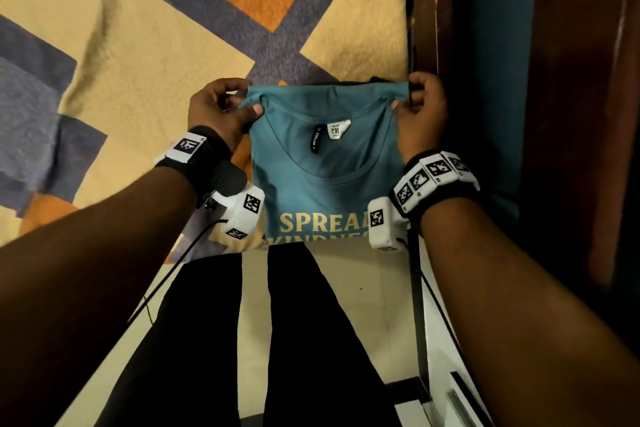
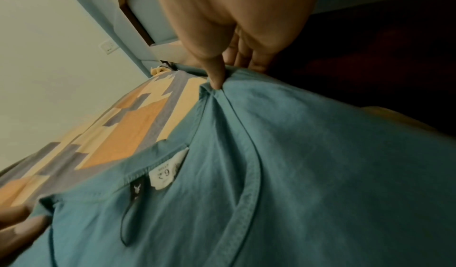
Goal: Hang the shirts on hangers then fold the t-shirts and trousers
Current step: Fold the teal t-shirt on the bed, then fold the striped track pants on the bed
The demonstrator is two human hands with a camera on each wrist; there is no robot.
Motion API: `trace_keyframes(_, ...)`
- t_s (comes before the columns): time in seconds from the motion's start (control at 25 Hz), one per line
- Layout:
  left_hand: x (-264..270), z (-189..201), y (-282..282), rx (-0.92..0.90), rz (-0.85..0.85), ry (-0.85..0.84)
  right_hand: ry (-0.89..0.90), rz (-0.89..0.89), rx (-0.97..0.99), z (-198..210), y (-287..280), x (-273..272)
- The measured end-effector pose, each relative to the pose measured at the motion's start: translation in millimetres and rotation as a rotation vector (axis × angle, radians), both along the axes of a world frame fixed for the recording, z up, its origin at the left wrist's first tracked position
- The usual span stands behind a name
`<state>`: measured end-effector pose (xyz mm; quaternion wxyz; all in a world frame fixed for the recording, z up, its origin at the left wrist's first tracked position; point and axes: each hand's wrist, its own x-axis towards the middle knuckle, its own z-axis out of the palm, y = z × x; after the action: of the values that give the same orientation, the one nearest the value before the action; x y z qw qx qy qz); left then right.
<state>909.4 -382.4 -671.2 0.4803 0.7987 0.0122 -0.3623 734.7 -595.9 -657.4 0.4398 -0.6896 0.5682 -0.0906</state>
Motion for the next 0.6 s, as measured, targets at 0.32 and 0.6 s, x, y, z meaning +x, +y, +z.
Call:
trace_keyframes(0.32,-27,2,55,0.251,-0.508,-0.387,0.084,0.649,-0.396,15,86,16)
trace_keyframes(0.6,-19,-10,187,0.439,-0.669,-0.410,0.123,0.989,-0.337,18,216,88)
